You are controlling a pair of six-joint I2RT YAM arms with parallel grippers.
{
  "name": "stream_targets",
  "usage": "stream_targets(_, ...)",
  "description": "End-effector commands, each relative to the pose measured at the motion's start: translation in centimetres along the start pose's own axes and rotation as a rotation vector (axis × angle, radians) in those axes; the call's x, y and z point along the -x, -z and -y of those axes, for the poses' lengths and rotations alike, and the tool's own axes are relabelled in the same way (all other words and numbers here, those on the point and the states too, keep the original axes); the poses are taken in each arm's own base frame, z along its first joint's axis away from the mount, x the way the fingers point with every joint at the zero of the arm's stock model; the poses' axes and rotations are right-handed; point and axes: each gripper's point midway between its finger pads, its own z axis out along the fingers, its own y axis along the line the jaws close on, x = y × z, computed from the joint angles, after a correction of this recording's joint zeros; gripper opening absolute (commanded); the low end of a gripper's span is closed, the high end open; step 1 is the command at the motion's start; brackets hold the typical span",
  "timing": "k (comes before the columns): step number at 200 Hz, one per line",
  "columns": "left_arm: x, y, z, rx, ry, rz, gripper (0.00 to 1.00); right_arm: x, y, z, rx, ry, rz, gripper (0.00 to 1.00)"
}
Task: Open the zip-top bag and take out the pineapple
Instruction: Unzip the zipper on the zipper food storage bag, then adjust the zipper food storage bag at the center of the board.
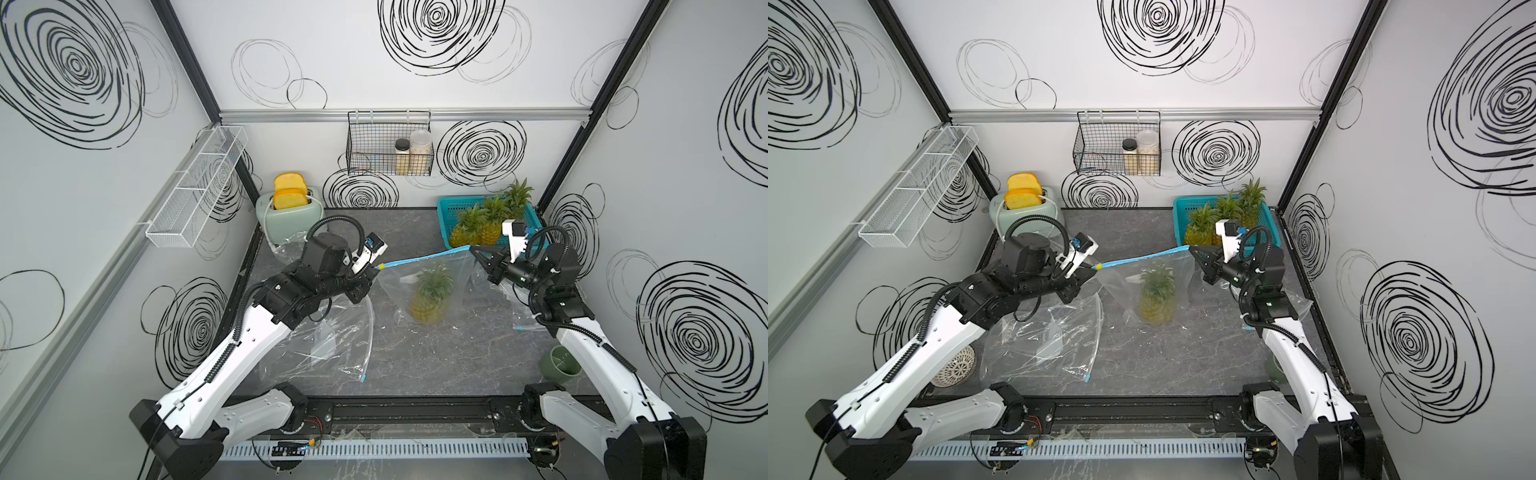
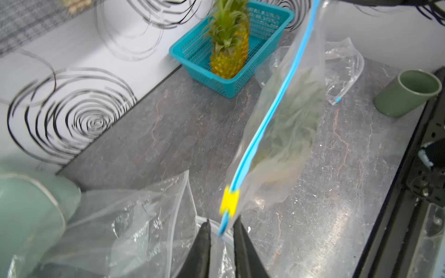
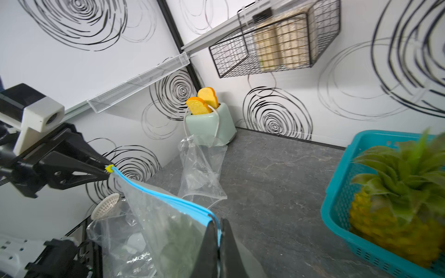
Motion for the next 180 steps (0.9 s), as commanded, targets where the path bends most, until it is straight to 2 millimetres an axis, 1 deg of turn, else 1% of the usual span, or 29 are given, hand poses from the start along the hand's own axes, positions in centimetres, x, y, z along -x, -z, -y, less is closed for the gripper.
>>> stream_targets(1, 2.6, 1.8, -1.0, 0.035, 0.018, 0.09, 0.4, 2.6, 0.6, -0.4, -0.007, 0.053, 0.066, 0.25)
stream_targets(14, 4.9, 2.4, -1.0, 0.025, 0.007, 0.167, 0.48, 3.3, 1.0, -1.3, -0.003, 0.073, 0.066, 0.37)
stream_targets(26, 7.0, 3.1, -1.0, 0.015, -0.001, 0.24, 0.49, 4.1, 1.5, -2.1, -0.025, 0.091, 0.067, 0.48)
stream_targets(36, 8.7, 3.7, -1.3, 0.015, -0.002, 0.295, 0.48, 4.6, 2.1, -2.5, -0.047, 0.104, 0.071, 0.52)
stream_targets(41, 9.3, 3.8, -1.6, 0.015, 0.002, 0.315, 0.45, 4.6, 2.3, -2.6, -0.062, 0.102, 0.071, 0.52)
stream_targets(52, 10.5, 3.9, -2.3, 0.022, 0.011, 0.351, 0.35, 4.5, 2.9, -2.7, -0.095, 0.086, 0.067, 0.52)
stream_targets(61, 11.0, 3.5, -3.2, 0.031, 0.029, 0.361, 0.24, 4.1, 3.2, -2.6, -0.12, 0.056, 0.053, 0.51)
stream_targets(66, 11.0, 3.1, -3.6, 0.03, 0.043, 0.359, 0.18, 3.6, 3.3, -2.4, -0.134, 0.026, 0.04, 0.48)
stream_targets(73, 10.8, 2.3, -4.3, 0.022, 0.063, 0.353, 0.11, 2.8, 3.4, -2.2, -0.156, -0.014, 0.021, 0.43)
stream_targets(80, 10.4, 1.4, -4.7, 0.002, 0.083, 0.342, 0.05, 1.7, 3.4, -1.8, -0.174, -0.062, -0.009, 0.35)
stream_targets(83, 10.2, 0.8, -4.8, -0.01, 0.092, 0.333, 0.05, 1.2, 3.3, -1.7, -0.18, -0.083, -0.023, 0.31)
stream_targets(86, 9.9, 0.3, -4.9, -0.021, 0.1, 0.324, 0.0, 0.7, 3.3, -1.5, -0.185, -0.1, -0.036, 0.27)
stream_targets(93, 9.3, -1.0, -4.9, -0.048, 0.114, 0.301, 0.0, -0.6, 3.2, -1.3, -0.195, -0.143, -0.068, 0.2)
stream_targets(109, 7.3, -4.2, -4.6, -0.081, 0.148, 0.234, 0.0, -3.3, 2.9, -1.1, -0.211, -0.222, -0.115, 0.1)
stream_targets(122, 5.6, -6.4, -4.1, -0.084, 0.17, 0.181, 0.0, -5.3, 2.5, -1.4, -0.215, -0.284, -0.151, 0.08)
stream_targets(139, 3.6, -8.8, -2.5, -0.099, 0.17, 0.129, 0.0, -7.9, 2.0, -1.5, -0.245, -0.34, -0.207, 0.07)
stream_targets(156, 2.8, -10.2, -0.4, -0.125, 0.157, 0.088, 0.0, -10.7, 1.8, -1.4, -0.279, -0.393, -0.279, 0.07)
stream_targets(180, 1.7, -11.8, 3.3, -0.183, 0.139, 0.043, 0.0, -14.1, 1.6, -1.4, -0.291, -0.467, -0.355, 0.08)
